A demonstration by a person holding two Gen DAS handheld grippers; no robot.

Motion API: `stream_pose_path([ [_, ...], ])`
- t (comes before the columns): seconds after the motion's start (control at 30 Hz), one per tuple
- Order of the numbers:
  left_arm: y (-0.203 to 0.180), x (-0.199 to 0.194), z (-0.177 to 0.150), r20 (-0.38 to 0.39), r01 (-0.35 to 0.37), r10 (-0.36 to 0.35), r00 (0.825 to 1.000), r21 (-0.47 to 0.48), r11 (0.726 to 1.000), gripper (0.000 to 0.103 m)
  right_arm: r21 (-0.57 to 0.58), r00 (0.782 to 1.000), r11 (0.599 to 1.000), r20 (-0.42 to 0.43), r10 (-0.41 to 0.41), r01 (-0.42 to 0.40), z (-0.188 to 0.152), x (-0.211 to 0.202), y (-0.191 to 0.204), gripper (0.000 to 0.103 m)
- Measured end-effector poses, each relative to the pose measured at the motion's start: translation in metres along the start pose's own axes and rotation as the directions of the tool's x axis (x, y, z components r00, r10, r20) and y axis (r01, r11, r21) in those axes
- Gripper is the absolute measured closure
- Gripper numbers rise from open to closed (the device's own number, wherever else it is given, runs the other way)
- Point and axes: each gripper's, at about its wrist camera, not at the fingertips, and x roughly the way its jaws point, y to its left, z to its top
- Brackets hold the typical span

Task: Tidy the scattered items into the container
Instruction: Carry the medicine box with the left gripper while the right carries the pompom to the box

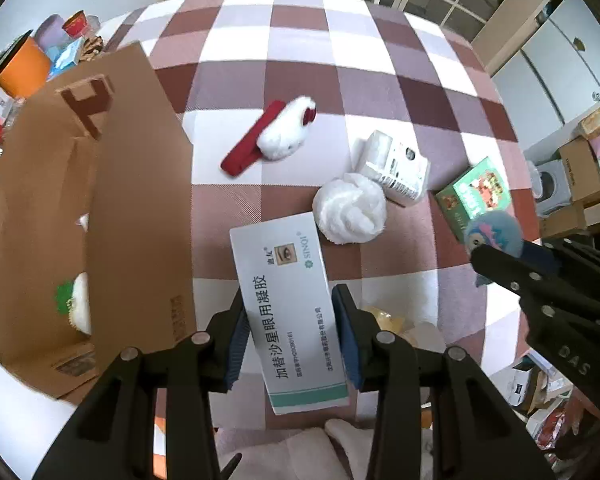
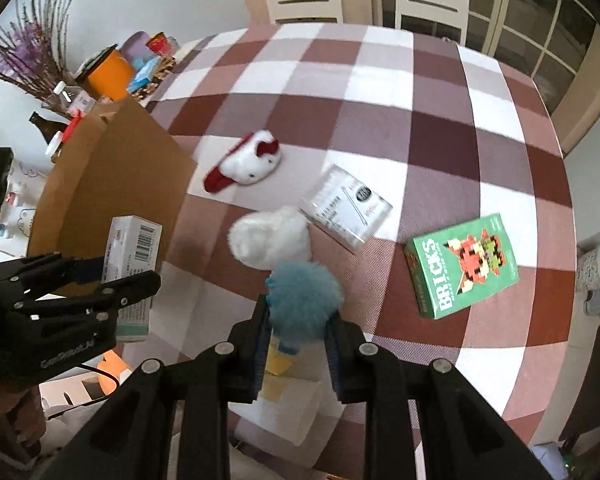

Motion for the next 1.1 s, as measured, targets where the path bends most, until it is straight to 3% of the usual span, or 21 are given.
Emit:
stream_pose_path([
  [0.63,0.065,-0.085,-0.013,0.137,0.023,-0.009,0.991,-0.101,0.995,0.062,-0.139,0.998,0.990,0.054,0.035,-0.027,0.038,-0.030,0.086,0.078],
  [1.1,0.133,-0.109,-0.019,0.178,0.029,0.012,0.984,-0.225,0.974,0.062,-0.271,0.996,0.961,0.051,0.076,-0.059,0.071,-0.027,0.160,0.078],
])
